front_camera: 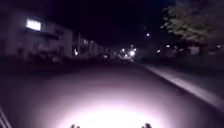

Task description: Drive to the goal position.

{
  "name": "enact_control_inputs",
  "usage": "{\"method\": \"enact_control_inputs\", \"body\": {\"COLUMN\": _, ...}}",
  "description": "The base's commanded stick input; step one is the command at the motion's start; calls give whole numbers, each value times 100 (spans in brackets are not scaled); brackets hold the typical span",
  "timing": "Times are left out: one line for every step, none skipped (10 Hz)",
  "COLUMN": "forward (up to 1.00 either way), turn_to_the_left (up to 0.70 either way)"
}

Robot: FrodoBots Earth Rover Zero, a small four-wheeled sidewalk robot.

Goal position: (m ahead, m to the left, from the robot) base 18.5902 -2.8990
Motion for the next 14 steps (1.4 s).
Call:
{"method": "enact_control_inputs", "body": {"forward": 9, "turn_to_the_left": 0}}
{"method": "enact_control_inputs", "body": {"forward": 0, "turn_to_the_left": 0}}
{"method": "enact_control_inputs", "body": {"forward": 0, "turn_to_the_left": 0}}
{"method": "enact_control_inputs", "body": {"forward": 0, "turn_to_the_left": 0}}
{"method": "enact_control_inputs", "body": {"forward": 0, "turn_to_the_left": 0}}
{"method": "enact_control_inputs", "body": {"forward": 0, "turn_to_the_left": 0}}
{"method": "enact_control_inputs", "body": {"forward": 0, "turn_to_the_left": 0}}
{"method": "enact_control_inputs", "body": {"forward": 0, "turn_to_the_left": 0}}
{"method": "enact_control_inputs", "body": {"forward": 0, "turn_to_the_left": 0}}
{"method": "enact_control_inputs", "body": {"forward": 0, "turn_to_the_left": 0}}
{"method": "enact_control_inputs", "body": {"forward": 19, "turn_to_the_left": 0}}
{"method": "enact_control_inputs", "body": {"forward": 60, "turn_to_the_left": 0}}
{"method": "enact_control_inputs", "body": {"forward": 70, "turn_to_the_left": 0}}
{"method": "enact_control_inputs", "body": {"forward": 70, "turn_to_the_left": 0}}
